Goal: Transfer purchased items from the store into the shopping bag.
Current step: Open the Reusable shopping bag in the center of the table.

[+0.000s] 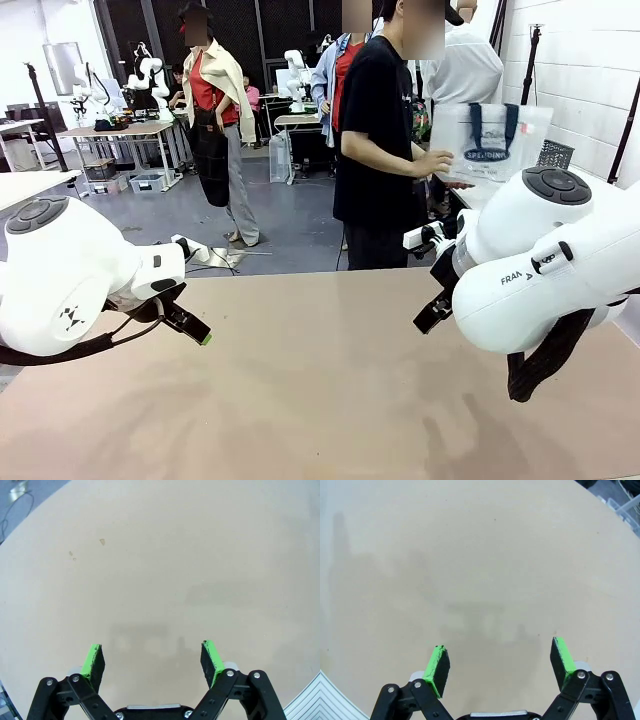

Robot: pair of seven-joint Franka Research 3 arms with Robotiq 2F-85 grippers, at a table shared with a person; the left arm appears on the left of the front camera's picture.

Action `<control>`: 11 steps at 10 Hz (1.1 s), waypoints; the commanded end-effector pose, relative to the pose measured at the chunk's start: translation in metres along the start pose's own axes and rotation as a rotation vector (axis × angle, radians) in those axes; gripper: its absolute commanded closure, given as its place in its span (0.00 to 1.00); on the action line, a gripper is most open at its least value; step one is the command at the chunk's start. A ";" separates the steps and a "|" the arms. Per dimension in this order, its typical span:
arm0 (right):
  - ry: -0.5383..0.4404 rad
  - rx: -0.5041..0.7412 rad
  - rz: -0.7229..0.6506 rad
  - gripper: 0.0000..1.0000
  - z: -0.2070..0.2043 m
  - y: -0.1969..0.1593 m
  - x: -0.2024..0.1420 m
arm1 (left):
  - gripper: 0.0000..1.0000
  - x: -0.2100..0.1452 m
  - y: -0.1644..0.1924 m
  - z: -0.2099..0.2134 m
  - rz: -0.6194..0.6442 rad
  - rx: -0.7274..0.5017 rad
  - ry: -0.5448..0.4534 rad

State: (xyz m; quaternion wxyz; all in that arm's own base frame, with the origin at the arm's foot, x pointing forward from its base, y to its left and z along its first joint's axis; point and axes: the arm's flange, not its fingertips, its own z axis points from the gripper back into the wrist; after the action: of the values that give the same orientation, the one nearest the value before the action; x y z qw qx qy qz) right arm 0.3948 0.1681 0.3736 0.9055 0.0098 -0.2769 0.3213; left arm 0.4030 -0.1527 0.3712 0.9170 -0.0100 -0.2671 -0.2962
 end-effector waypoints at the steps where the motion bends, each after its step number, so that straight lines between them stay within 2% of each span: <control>1: 0.000 0.000 0.000 0.00 0.000 0.000 0.000 | 0.00 0.000 0.001 0.000 0.003 0.000 0.000; 11: 0.000 0.000 0.000 0.00 0.000 0.000 0.000 | 0.00 0.000 0.001 0.000 0.003 0.000 0.000</control>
State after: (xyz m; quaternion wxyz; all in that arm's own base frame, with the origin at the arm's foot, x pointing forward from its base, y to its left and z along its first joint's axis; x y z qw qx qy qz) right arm 0.3948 0.1681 0.3736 0.9055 0.0098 -0.2769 0.3213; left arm 0.4030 -0.1527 0.3712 0.9170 -0.0100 -0.2671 -0.2962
